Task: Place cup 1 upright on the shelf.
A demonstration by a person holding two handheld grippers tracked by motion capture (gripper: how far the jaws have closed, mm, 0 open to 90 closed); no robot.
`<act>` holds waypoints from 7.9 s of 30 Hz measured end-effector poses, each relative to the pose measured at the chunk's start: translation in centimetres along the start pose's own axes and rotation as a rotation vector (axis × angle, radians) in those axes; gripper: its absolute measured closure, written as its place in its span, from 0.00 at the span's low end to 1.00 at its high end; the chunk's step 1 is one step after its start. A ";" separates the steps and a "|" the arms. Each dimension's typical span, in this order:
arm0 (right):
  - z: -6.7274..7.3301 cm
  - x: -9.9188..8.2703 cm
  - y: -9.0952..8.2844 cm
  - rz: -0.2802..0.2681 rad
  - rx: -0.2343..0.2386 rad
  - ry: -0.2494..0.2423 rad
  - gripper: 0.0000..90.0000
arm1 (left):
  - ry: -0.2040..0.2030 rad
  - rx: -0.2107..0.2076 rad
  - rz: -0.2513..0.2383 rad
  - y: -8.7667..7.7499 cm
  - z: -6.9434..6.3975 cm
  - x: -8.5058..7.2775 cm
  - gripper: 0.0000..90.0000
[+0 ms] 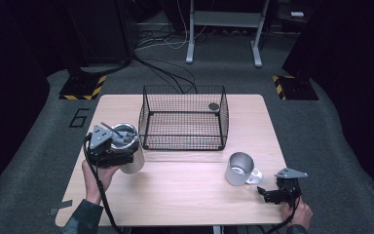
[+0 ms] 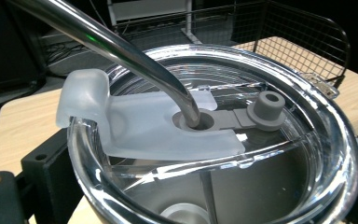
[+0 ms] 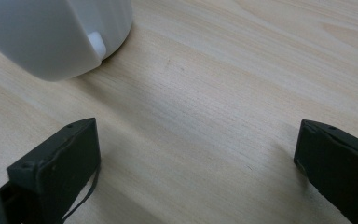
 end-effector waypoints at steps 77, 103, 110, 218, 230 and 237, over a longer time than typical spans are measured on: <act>0.0 0.0 0.0 -0.002 0.001 0.007 0.00 | 0.174 -0.170 -0.059 1.9 -7.4 8.9 0.04; 0.0 0.0 0.0 0.001 0.002 -0.001 0.00 | 0.190 -0.151 -0.076 2.6 -7.3 12.9 0.04; 0.0 0.0 0.0 0.001 0.002 0.000 0.00 | 0.172 -0.141 -0.081 3.3 -6.9 14.0 0.04; 0.0 0.0 0.0 -0.002 0.000 -0.006 0.00 | -0.009 -0.019 0.121 19.5 -2.0 12.6 0.04; 0.0 0.0 0.0 -0.002 0.000 -0.005 0.00 | -0.016 -0.005 0.134 20.7 -2.0 12.3 0.04; 0.0 0.0 0.0 -0.003 -0.001 -0.007 0.00 | -0.023 0.009 0.149 21.4 -1.9 12.0 0.04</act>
Point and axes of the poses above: each handheld gripper's, and its own axes: y roughly forward along the jaws, x roughly out of its top, z roughly to its left, the point moved 3 cm from there along y, roughly forward along the jaws, and after that the axes turned 13 degrees about z, right-handed, at the moved point
